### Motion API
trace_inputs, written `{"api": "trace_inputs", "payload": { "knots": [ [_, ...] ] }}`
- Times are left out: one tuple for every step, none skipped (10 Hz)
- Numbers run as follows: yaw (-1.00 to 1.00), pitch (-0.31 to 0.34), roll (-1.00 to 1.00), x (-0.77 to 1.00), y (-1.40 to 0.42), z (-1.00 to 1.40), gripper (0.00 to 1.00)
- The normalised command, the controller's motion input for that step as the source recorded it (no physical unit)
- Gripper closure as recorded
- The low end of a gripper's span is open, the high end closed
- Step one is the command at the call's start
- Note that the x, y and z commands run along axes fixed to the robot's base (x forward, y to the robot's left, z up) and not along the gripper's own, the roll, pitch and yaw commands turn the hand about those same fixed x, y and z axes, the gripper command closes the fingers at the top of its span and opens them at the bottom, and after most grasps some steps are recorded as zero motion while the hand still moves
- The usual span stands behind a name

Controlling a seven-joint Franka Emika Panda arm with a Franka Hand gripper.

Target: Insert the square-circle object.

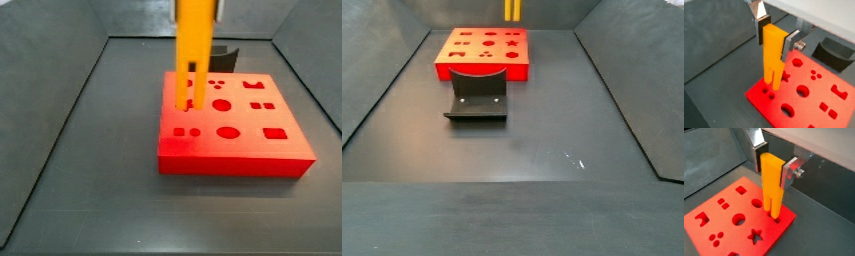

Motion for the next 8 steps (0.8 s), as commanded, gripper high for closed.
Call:
{"api": "trace_inputs", "payload": {
  "knots": [
    [0.00, -0.090, 0.18, 0.83, -0.23, -0.40, 1.00],
    [0.02, -0.057, 0.25, 0.78, -0.24, -0.40, 1.00],
    [0.02, 0.000, 0.29, 0.41, -0.13, -0.26, 1.00],
    [0.03, 0.000, 0.27, 0.09, -0.07, -0.19, 1.00],
    [0.00, 0.000, 0.16, -0.02, -0.02, -0.20, 1.00],
    [-0.07, -0.004, 0.03, -0.17, 0.00, -0.11, 1.00],
    [-0.13, -0.037, -0.02, -0.29, 0.00, 0.00, 1.00],
    [-0.11, -0.106, -0.11, -0.39, 0.00, 0.02, 1.00]
  ]
}}
